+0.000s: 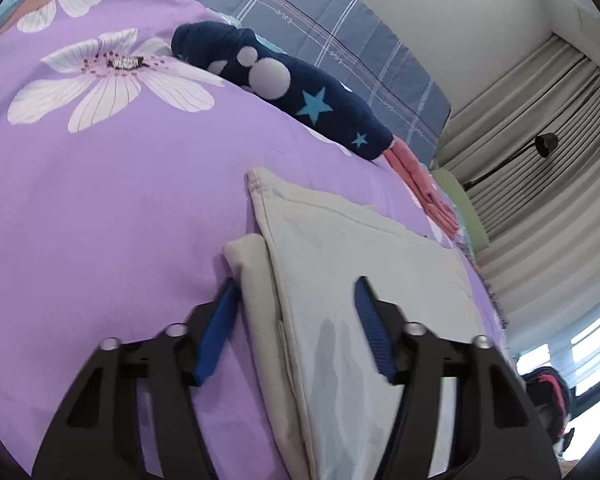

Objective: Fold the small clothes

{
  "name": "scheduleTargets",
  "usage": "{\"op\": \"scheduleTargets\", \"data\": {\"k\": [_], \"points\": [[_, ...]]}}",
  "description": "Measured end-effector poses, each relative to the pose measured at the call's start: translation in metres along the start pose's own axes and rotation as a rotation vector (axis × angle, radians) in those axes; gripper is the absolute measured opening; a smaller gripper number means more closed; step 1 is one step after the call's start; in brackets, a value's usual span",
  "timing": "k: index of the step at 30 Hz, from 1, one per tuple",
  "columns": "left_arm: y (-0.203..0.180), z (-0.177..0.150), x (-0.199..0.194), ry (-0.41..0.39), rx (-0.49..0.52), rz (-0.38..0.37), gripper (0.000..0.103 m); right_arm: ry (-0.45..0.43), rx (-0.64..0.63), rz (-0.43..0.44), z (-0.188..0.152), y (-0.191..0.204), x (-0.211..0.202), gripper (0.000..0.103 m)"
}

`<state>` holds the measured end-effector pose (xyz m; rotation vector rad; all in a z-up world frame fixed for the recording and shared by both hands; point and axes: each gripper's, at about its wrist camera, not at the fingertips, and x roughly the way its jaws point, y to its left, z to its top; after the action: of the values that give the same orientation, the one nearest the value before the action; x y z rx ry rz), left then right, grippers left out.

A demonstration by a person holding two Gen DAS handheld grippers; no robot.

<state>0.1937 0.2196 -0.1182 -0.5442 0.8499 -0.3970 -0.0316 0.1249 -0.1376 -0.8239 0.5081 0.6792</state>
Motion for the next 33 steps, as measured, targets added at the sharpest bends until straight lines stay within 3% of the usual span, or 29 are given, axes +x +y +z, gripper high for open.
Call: {"op": "scheduleTargets", "data": {"k": [1, 2, 7, 11, 12, 14, 21, 22, 24, 29, 30, 31, 32, 33], "points": [[0.001, 0.0, 0.004, 0.007, 0.003, 0.005, 0.015, 0.0, 0.001, 0.0, 0.001, 0.001, -0.001, 0.004], [0.004, 0.001, 0.011, 0.03, -0.003, 0.007, 0.007, -0.001, 0.004, 0.0, 0.002, 0.001, -0.001, 0.004], [-0.004, 0.007, -0.002, -0.069, 0.043, -0.047, 0.006, -0.062, 0.076, 0.013, 0.009, -0.007, -0.019, 0.004], [0.015, 0.002, 0.013, -0.014, -0.027, -0.019, 0.007, 0.019, 0.105, 0.079, 0.005, -0.012, 0.0, 0.004], [0.018, 0.002, 0.011, -0.021, -0.044, -0.042, 0.008, 0.016, 0.101, 0.074, 0.004, -0.011, 0.0, 0.004], [0.018, 0.003, 0.003, -0.058, -0.046, -0.009, 0.013, -0.004, 0.094, 0.059, 0.005, -0.009, -0.008, 0.004], [0.019, 0.006, 0.001, -0.081, -0.058, 0.001, 0.015, 0.0, 0.093, 0.091, -0.002, -0.008, -0.016, 0.005], [0.02, 0.011, 0.001, -0.104, -0.065, 0.013, 0.014, -0.001, 0.088, 0.09, -0.002, -0.006, -0.016, 0.005], [0.022, 0.019, -0.003, -0.154, -0.077, 0.039, 0.0, 0.005, 0.083, 0.088, -0.002, -0.005, -0.014, 0.005], [0.035, 0.026, -0.026, -0.254, -0.124, 0.076, 0.0, -0.001, 0.1, 0.087, -0.005, -0.011, -0.021, 0.005], [0.035, 0.024, -0.029, -0.247, -0.12, 0.08, 0.0, -0.006, 0.1, 0.079, -0.006, -0.012, -0.023, 0.011], [0.034, 0.02, -0.032, -0.219, -0.1, 0.076, 0.006, -0.01, 0.099, 0.062, -0.007, -0.014, -0.026, 0.019], [0.033, 0.018, -0.033, -0.19, -0.083, 0.061, 0.026, -0.014, 0.096, 0.044, -0.009, -0.016, -0.029, 0.032], [0.031, 0.014, -0.033, -0.164, -0.071, 0.039, 0.036, -0.017, 0.089, 0.026, -0.011, -0.017, -0.031, 0.035]]}}
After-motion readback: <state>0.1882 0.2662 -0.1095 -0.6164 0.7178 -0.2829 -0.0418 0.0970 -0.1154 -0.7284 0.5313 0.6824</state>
